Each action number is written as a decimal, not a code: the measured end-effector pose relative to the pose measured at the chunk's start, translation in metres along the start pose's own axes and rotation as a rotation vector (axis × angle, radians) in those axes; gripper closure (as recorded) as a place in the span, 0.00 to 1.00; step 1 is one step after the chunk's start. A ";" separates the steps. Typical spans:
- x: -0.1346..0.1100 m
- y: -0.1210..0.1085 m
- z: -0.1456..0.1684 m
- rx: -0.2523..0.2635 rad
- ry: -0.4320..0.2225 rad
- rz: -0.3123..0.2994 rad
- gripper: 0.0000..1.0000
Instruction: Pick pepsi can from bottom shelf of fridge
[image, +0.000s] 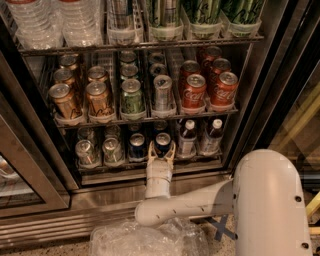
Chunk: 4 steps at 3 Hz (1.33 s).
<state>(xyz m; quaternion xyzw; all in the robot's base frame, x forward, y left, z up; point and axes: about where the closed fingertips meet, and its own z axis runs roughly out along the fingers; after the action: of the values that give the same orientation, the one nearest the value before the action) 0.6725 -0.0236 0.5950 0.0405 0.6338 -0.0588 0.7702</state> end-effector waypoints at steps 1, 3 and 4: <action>0.000 0.000 0.000 0.003 -0.004 -0.006 1.00; -0.026 -0.011 0.000 0.014 -0.067 -0.020 1.00; -0.044 -0.014 -0.005 0.009 -0.111 -0.021 1.00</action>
Offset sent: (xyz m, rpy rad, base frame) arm -0.0111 -0.0255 0.0274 -0.0194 -0.0864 -0.0877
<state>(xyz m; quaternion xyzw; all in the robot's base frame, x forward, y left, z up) 0.6574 -0.0354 0.6377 0.0340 0.5901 -0.0721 0.8034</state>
